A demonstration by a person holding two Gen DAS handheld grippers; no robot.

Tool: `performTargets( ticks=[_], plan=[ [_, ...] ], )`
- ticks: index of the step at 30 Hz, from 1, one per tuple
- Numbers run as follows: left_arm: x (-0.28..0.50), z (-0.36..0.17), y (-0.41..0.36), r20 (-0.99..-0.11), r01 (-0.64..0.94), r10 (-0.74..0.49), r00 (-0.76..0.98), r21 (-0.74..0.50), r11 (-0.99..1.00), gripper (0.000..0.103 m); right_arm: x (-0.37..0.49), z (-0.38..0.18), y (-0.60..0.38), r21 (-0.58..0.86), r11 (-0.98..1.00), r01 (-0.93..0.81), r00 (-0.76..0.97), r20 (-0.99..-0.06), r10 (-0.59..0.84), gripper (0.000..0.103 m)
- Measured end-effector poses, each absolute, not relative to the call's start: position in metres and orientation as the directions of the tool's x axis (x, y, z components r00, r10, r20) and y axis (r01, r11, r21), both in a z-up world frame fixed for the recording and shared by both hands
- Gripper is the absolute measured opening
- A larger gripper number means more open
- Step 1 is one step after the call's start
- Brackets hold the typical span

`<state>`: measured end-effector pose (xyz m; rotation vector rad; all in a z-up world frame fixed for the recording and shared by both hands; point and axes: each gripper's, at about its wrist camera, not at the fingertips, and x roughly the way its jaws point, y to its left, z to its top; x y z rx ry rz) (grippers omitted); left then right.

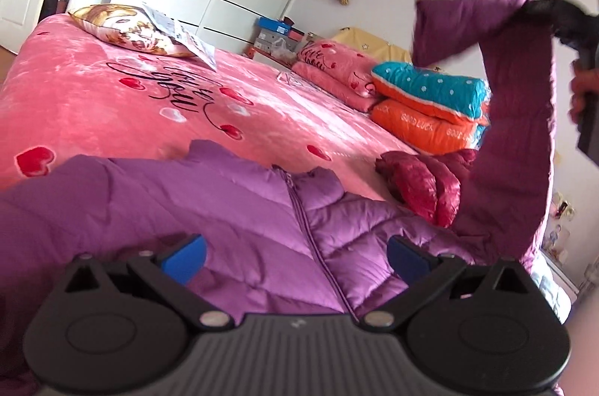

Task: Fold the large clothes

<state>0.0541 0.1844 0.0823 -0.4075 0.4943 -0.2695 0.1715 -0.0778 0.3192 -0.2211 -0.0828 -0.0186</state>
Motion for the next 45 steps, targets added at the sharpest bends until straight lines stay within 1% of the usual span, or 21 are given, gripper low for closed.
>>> performTargets(
  ticks=[3, 6, 9, 11, 13, 17, 21, 23, 24, 25, 26, 28, 30, 32, 34, 35, 41, 44, 45],
  plan=[
    [0.053, 0.083, 0.199, -0.372, 0.138, -0.372, 0.850, -0.523, 0.841, 0.102, 0.147, 0.317, -0.070, -0.164, 0.981, -0.101, 0.992, 0.057, 0.112, 0.007],
    [0.051, 0.081, 0.219, -0.326, 0.126, -0.401, 0.856, -0.621, 0.773, 0.102, 0.129, 0.296, -0.067, -0.147, 0.967, -0.209, 0.978, -0.006, 0.210, 0.007],
    [0.048, 0.081, 0.232, -0.275, 0.145, -0.432, 0.859, -0.677, 0.721, 0.102, 0.128, 0.266, -0.063, -0.131, 0.944, -0.303, 0.949, -0.129, 0.286, 0.007],
    [0.046, 0.081, 0.237, -0.249, 0.167, -0.450, 0.857, -0.693, 0.702, 0.102, 0.122, 0.237, -0.059, -0.099, 0.924, -0.368, 0.911, -0.236, 0.338, 0.007],
    [0.043, 0.082, 0.239, -0.230, 0.197, -0.470, 0.852, -0.691, 0.696, 0.102, 0.118, 0.208, -0.055, -0.084, 0.909, -0.409, 0.874, -0.322, 0.363, 0.007],
    [0.041, 0.084, 0.237, -0.234, 0.231, -0.485, 0.843, -0.656, 0.718, 0.102, 0.111, 0.163, -0.053, -0.024, 0.911, -0.413, 0.827, -0.429, 0.363, 0.008],
    [0.045, 0.081, 0.235, -0.264, 0.237, -0.503, 0.823, -0.645, 0.727, 0.102, 0.105, 0.142, -0.059, 0.012, 0.928, -0.371, 0.816, -0.473, 0.332, 0.008],
    [0.047, 0.079, 0.232, -0.287, 0.236, -0.519, 0.805, -0.648, 0.724, 0.102, 0.109, 0.143, -0.058, -0.014, 0.933, -0.361, 0.812, -0.497, 0.306, 0.009],
    [0.049, 0.078, 0.229, -0.296, 0.237, -0.523, 0.800, -0.645, 0.727, 0.102, 0.107, 0.143, -0.056, -0.055, 0.938, -0.342, 0.815, -0.515, 0.267, 0.009],
    [0.049, 0.077, 0.227, -0.303, 0.244, -0.528, 0.794, -0.637, 0.732, 0.102, 0.105, 0.140, -0.056, -0.083, 0.942, -0.325, 0.813, -0.533, 0.234, 0.009],
    [0.048, 0.078, 0.224, -0.311, 0.257, -0.533, 0.787, -0.620, 0.741, 0.102, 0.107, 0.136, -0.061, -0.078, 0.947, -0.312, 0.804, -0.553, 0.219, 0.009],
    [0.046, 0.080, 0.213, -0.325, 0.308, -0.550, 0.769, -0.565, 0.765, 0.102, 0.101, 0.127, -0.070, -0.019, 0.964, -0.264, 0.786, -0.584, 0.204, 0.010],
    [0.044, 0.082, 0.201, -0.346, 0.355, -0.562, 0.751, -0.506, 0.786, 0.102, 0.110, 0.124, -0.076, 0.093, 0.969, -0.230, 0.760, -0.604, 0.239, 0.010],
    [0.041, 0.083, 0.188, -0.363, 0.410, -0.581, 0.729, -0.448, 0.794, 0.102, 0.113, 0.125, -0.083, 0.190, 0.956, -0.224, 0.741, -0.603, 0.294, 0.010],
    [0.038, 0.083, 0.178, -0.371, 0.454, -0.591, 0.716, -0.395, 0.799, 0.102, 0.114, 0.128, -0.084, 0.235, 0.941, -0.245, 0.720, -0.606, 0.339, 0.013],
    [0.037, 0.083, 0.173, -0.376, 0.470, -0.589, 0.715, -0.365, 0.804, 0.102, 0.113, 0.131, -0.088, 0.249, 0.933, -0.261, 0.708, -0.607, 0.360, 0.016],
    [0.038, 0.077, 0.152, -0.443, 0.454, -0.499, 0.745, -0.213, 0.866, 0.102, 0.109, 0.135, -0.095, 0.310, 0.896, -0.318, 0.677, -0.587, 0.443, 0.018],
    [0.038, 0.078, 0.144, -0.448, 0.433, -0.455, 0.770, -0.156, 0.888, 0.102, 0.101, 0.138, -0.096, 0.299, 0.892, -0.338, 0.677, -0.582, 0.451, 0.020],
    [0.038, 0.078, 0.141, -0.448, 0.431, -0.444, 0.776, -0.138, 0.892, 0.099, 0.099, 0.142, -0.098, 0.292, 0.892, -0.345, 0.676, -0.582, 0.452, 0.022]
  ],
)
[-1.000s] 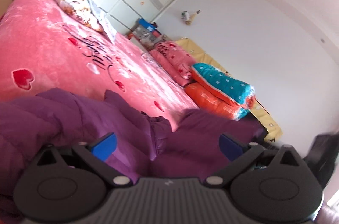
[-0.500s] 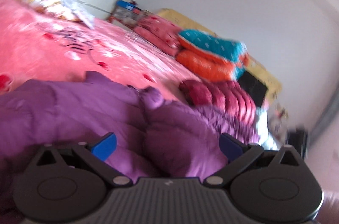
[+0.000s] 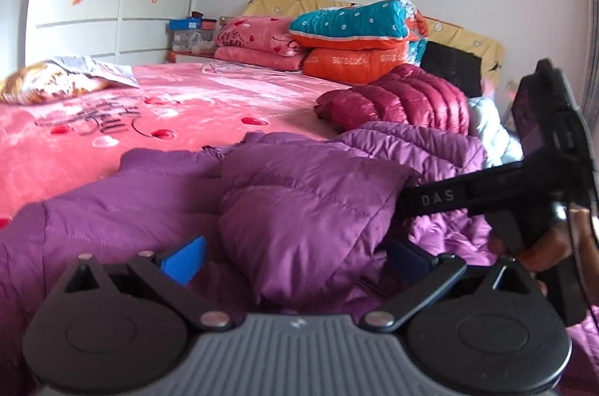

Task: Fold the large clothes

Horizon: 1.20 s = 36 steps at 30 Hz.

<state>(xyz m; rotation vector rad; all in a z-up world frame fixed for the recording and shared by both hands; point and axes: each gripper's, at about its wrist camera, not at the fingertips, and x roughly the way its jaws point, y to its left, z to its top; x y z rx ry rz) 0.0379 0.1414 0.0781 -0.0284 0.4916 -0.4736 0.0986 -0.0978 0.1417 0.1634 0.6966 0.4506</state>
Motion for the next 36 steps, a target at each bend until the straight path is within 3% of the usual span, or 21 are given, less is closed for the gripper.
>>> performTargets(
  ticks=[1, 3, 4, 5, 6, 9, 11, 17, 20, 23, 28, 36],
  plan=[
    [0.037, 0.079, 0.140, -0.447, 0.428, -0.434, 0.782, -0.121, 0.896, 0.095, 0.099, 0.144, -0.102, 0.286, 0.891, -0.352, 0.675, -0.582, 0.453, 0.023],
    [0.039, 0.078, 0.135, -0.458, 0.418, -0.413, 0.787, -0.095, 0.903, 0.066, 0.094, 0.147, -0.099, 0.262, 0.894, -0.364, 0.679, -0.582, 0.448, 0.036],
    [0.042, 0.077, 0.135, -0.468, 0.407, -0.400, 0.788, -0.090, 0.909, 0.058, 0.091, 0.148, -0.098, 0.248, 0.894, -0.372, 0.683, -0.580, 0.445, 0.043],
    [0.044, 0.076, 0.136, -0.475, 0.393, -0.384, 0.792, -0.085, 0.916, 0.048, 0.091, 0.146, -0.099, 0.232, 0.897, -0.377, 0.688, -0.578, 0.439, 0.060],
    [0.045, 0.075, 0.138, -0.478, 0.376, -0.368, 0.797, -0.083, 0.923, 0.042, 0.087, 0.148, -0.097, 0.214, 0.900, -0.381, 0.694, -0.576, 0.431, 0.070],
    [0.045, 0.077, 0.146, -0.452, 0.347, -0.358, 0.817, -0.111, 0.931, 0.027, 0.073, 0.153, -0.099, 0.176, 0.906, -0.386, 0.715, -0.563, 0.414, 0.085],
    [0.042, 0.082, 0.154, -0.408, 0.307, -0.329, 0.852, -0.120, 0.944, 0.022, 0.065, 0.152, -0.106, 0.169, 0.911, -0.377, 0.732, -0.548, 0.405, 0.093],
    [0.032, 0.103, 0.204, -0.228, 0.110, -0.163, 0.960, -0.229, 0.967, 0.019, 0.043, 0.153, -0.126, 0.189, 0.906, -0.379, 0.721, -0.553, 0.417, 0.099],
    [0.028, 0.109, 0.229, -0.180, 0.002, -0.052, 0.982, -0.269, 0.963, 0.019, 0.043, 0.145, -0.137, 0.188, 0.920, -0.343, 0.726, -0.568, 0.387, 0.101],
    [0.029, 0.107, 0.244, -0.200, -0.067, 0.009, 0.980, -0.284, 0.956, 0.019, 0.044, 0.145, -0.151, 0.244, 0.932, -0.268, 0.746, -0.559, 0.361, 0.101],
    [0.034, 0.108, 0.236, -0.222, -0.043, -0.013, 0.975, -0.246, 0.968, 0.019, 0.048, 0.149, -0.181, 0.337, 0.930, -0.144, 0.796, -0.519, 0.311, 0.101],
    [0.036, 0.101, 0.209, -0.314, 0.073, -0.112, 0.943, -0.134, 0.988, 0.021, 0.064, 0.144, -0.250, 0.396, 0.882, 0.253, 0.835, -0.549, 0.007, 0.103]
  ],
)
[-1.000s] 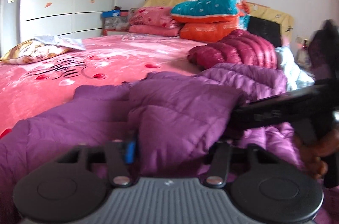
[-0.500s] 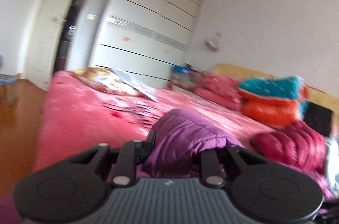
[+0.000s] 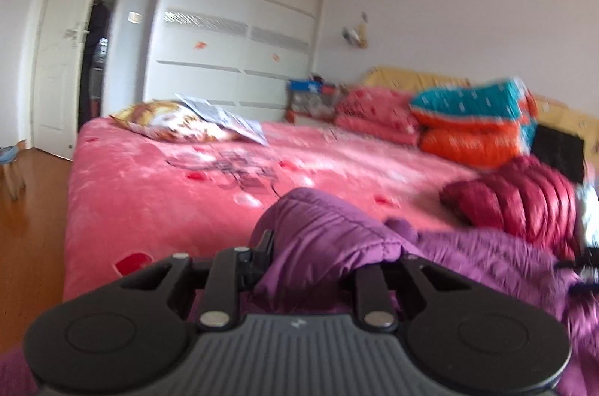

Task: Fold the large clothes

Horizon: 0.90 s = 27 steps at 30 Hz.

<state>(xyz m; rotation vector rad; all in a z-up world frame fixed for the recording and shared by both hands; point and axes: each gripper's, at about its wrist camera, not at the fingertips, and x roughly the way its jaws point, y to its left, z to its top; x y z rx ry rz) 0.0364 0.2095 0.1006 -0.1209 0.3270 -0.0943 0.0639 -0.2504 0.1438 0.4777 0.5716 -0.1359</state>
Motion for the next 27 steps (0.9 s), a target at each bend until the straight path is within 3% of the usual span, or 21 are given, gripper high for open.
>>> performTargets(
  ticks=[4, 8, 13, 17, 22, 24, 27],
  plan=[
    [0.039, 0.094, 0.200, -0.377, 0.112, -0.122, 0.918, -0.050, 0.992, 0.021, 0.074, 0.125, -0.278, 0.287, 0.867, 0.407, 0.786, -0.593, -0.172, 0.103],
    [0.042, 0.085, 0.194, -0.444, 0.156, -0.128, 0.887, 0.026, 0.987, 0.024, 0.062, 0.112, -0.298, 0.353, 0.812, 0.465, 0.777, -0.602, -0.183, 0.103],
    [0.039, 0.080, 0.186, -0.463, 0.178, -0.104, 0.880, 0.118, 0.977, 0.029, 0.039, 0.132, -0.266, 0.269, 0.873, 0.406, 0.843, -0.479, -0.244, 0.103],
    [0.037, 0.080, 0.183, -0.457, 0.180, -0.095, 0.884, 0.146, 0.973, 0.033, 0.042, 0.158, -0.216, 0.148, 0.959, 0.241, 0.911, -0.375, -0.171, 0.103],
    [0.035, 0.082, 0.183, -0.448, 0.177, -0.096, 0.889, 0.141, 0.974, 0.042, 0.075, 0.153, -0.154, -0.021, 0.999, 0.037, 0.907, -0.419, -0.043, 0.103],
    [0.035, 0.081, 0.183, -0.453, 0.172, -0.091, 0.887, 0.142, 0.975, 0.053, 0.093, 0.140, -0.143, -0.060, 0.998, 0.002, 0.876, -0.481, -0.031, 0.103],
    [0.036, 0.079, 0.186, -0.465, 0.160, -0.080, 0.882, 0.135, 0.978, 0.060, 0.119, 0.109, -0.138, -0.128, 0.992, -0.006, 0.818, -0.570, -0.069, 0.103]
  ],
)
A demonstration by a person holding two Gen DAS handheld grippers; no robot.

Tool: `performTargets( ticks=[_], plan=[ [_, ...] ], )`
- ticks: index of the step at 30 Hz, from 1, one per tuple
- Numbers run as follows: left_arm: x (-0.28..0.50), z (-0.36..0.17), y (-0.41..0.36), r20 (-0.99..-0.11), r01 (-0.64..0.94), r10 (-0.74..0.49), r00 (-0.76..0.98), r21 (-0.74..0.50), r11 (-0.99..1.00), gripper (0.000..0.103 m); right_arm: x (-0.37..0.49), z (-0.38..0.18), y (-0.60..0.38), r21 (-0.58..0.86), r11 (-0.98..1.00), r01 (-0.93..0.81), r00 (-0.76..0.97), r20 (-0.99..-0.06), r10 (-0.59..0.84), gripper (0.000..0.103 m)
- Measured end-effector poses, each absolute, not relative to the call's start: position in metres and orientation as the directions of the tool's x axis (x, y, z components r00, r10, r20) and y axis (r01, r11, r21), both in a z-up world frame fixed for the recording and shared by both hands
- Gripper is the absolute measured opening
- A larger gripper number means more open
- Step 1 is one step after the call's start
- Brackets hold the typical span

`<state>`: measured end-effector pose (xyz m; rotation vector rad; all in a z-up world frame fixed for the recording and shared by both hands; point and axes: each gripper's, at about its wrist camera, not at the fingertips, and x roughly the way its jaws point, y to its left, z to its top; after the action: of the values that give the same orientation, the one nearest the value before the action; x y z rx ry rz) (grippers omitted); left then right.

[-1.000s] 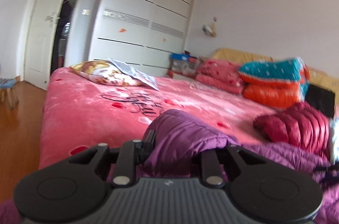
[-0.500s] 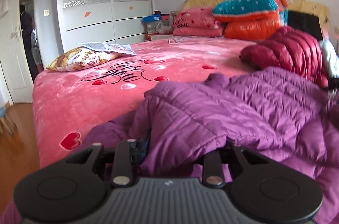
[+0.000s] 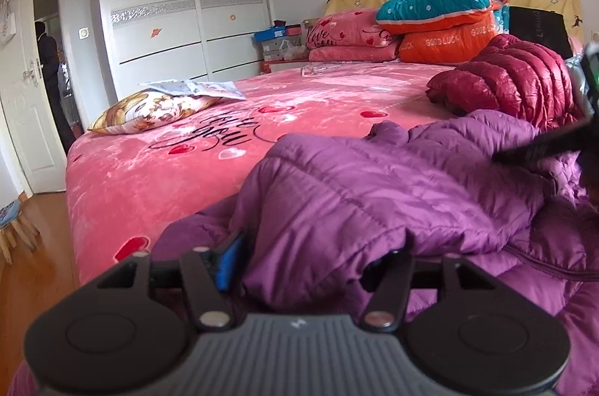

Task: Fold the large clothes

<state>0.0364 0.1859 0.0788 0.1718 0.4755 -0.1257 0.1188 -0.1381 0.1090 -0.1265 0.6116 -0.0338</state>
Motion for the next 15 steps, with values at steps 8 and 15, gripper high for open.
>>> performTargets(
  ticks=[8, 15],
  plan=[
    [0.039, 0.069, 0.184, -0.512, 0.181, -0.081, 0.855, 0.149, 0.972, 0.058, 0.119, 0.082, -0.143, -0.112, 0.993, 0.038, 0.827, -0.554, -0.094, 0.103],
    [0.036, 0.074, 0.189, -0.498, 0.177, -0.105, 0.861, 0.098, 0.979, 0.057, 0.112, 0.082, -0.135, -0.145, 0.988, 0.047, 0.836, -0.536, -0.119, 0.103]
  ],
)
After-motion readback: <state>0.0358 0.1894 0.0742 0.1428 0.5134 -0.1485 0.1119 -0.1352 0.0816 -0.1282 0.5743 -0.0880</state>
